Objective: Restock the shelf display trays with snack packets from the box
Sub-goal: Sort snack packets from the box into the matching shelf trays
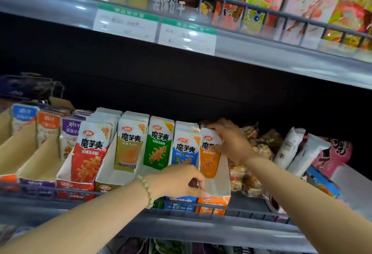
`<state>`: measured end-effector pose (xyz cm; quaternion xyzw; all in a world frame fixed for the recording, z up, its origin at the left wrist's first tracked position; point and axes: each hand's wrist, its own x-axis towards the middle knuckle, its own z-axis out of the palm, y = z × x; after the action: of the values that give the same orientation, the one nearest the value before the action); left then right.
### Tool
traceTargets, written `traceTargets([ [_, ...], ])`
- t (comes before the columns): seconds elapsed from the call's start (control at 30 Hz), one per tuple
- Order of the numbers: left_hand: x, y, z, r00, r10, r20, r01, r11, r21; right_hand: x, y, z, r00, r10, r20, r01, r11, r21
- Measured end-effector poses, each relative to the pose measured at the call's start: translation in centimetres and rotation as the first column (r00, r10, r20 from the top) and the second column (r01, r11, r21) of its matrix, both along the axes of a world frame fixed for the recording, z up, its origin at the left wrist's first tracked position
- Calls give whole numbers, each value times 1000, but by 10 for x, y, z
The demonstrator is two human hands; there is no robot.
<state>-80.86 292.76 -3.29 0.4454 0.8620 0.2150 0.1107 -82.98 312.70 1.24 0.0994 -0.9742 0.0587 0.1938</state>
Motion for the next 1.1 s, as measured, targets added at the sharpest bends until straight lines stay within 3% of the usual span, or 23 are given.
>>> traceTargets([
  [0.13,0,-1,0,1000,5,26,-6,1000,16,0,5,-9,999,22,43,-17,994,-103],
  [0.37,21,-10,-2,995,93,-31,-90,993,79,17,-5,0,997,-74,19,76,992,-96],
  [0.47,30,-28,3,991,132,-6,-129,979,158,41,-15,11,999,-35,9,36,977,-210],
  [0.6,55,-63,7,984,153,-86,-135,974,184,90,-35,13,998,35,46,-19,949,-314],
  [0.83,109,-142,-35,984,166,-67,-162,985,64,182,-83,-45,903,287,320,-72,835,-545],
  [0.93,124,-169,-73,981,188,35,-188,982,-18,208,-102,-99,836,294,464,4,841,-541],
  [1.1,133,-198,-143,953,223,205,-200,972,-127,232,-130,-184,709,186,680,141,907,-396],
])
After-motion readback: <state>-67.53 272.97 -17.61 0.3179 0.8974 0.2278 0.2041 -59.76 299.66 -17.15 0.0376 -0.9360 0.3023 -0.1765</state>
